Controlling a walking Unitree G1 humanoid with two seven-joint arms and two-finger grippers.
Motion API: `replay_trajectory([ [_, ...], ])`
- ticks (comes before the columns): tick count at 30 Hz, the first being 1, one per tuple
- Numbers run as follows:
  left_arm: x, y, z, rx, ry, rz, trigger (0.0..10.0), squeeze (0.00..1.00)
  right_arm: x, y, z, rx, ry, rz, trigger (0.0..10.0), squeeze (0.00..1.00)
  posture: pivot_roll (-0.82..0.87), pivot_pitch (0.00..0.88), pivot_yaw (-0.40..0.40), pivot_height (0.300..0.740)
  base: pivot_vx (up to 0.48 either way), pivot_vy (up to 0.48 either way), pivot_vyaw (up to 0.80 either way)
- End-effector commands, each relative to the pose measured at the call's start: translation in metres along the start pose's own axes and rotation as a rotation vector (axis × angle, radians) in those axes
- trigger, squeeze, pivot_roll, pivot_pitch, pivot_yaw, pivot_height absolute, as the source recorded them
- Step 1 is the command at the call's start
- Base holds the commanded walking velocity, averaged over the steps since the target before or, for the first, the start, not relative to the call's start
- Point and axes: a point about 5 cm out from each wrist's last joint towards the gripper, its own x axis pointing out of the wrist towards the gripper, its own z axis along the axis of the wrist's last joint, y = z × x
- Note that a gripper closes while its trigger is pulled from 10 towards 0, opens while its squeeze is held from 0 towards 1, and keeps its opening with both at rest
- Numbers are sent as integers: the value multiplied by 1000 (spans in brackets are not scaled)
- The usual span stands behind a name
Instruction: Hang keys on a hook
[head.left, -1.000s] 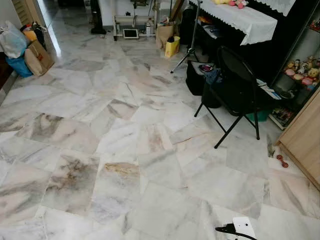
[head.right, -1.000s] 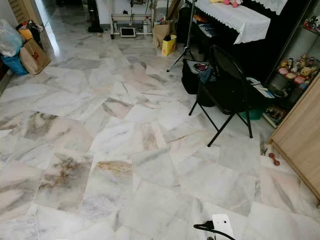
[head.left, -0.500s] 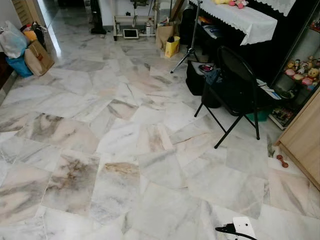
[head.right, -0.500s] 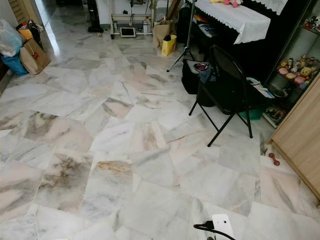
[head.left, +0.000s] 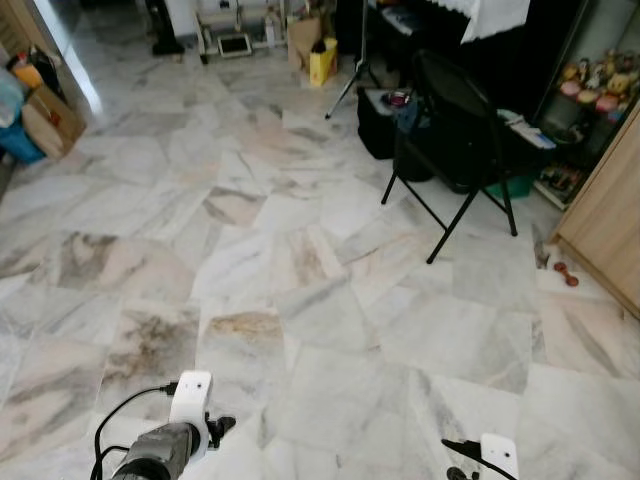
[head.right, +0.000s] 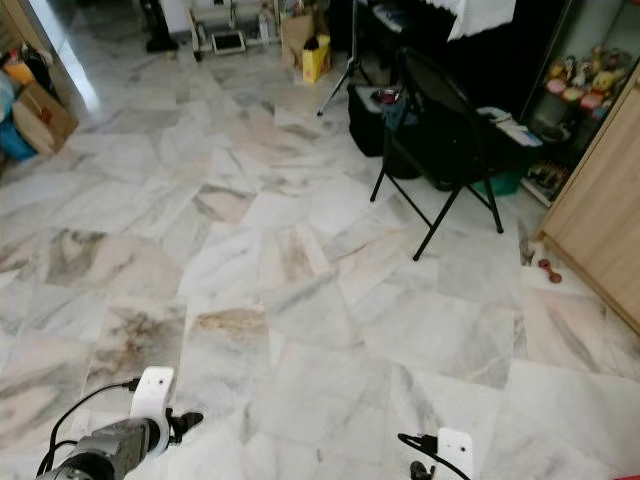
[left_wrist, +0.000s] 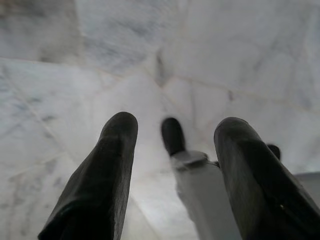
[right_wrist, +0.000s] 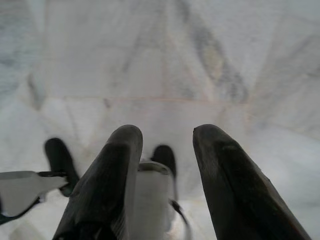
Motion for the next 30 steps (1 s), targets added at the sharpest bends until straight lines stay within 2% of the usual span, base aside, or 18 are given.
replay_trajectory([
  [1,-1,4,6,-24,-8,26,10000,0,0,3,-2,9,-7,6,10000,0,-168,86,43,740,0,0,0],
  [6,0,1,5,-67,11,69,10000,0,0,-2,10,0,-49,9,10000,0,-148,70,16,740,0,0,0],
  [10,1,-2,3,-71,71,75,10000,0,2,-3,22,-29,-80,19,10000,0,-134,64,-3,740,0,0,0],
  [14,2,-4,4,-67,71,82,10000,0,2,-3,29,-47,-94,17,10000,0,-130,58,-12,740,0,0,0],
  [16,2,-3,10,-28,-19,119,10000,0,3,-3,33,-50,-109,17,10000,0,-131,54,-14,740,0,0,0],
  [19,-2,0,18,-119,-245,264,10000,0,3,-3,36,-48,-122,17,10000,0,-131,53,-17,740,0,0,0],
  [20,-4,0,20,-120,-287,271,10000,0,2,-3,36,-52,-123,19,10000,0,-130,54,-17,740,0,0,0],
  [24,-6,-1,25,-98,-362,276,10000,0,2,-4,36,-57,-124,21,10000,0,-121,54,-21,740,0,0,0],
  [26,-10,-1,32,-42,-448,303,10000,0,2,-4,35,-62,-123,20,10000,0,-111,53,-21,740,0,0,0],
  [27,-13,-2,37,16,-511,306,10000,0,2,-4,34,-64,-121,21,10000,0,-112,54,-21,740,0,0,0],
  [30,-14,-3,39,48,-538,302,10000,0,2,-4,34,-63,-121,21,10000,0,-112,54,-21,740,0,0,0],
])
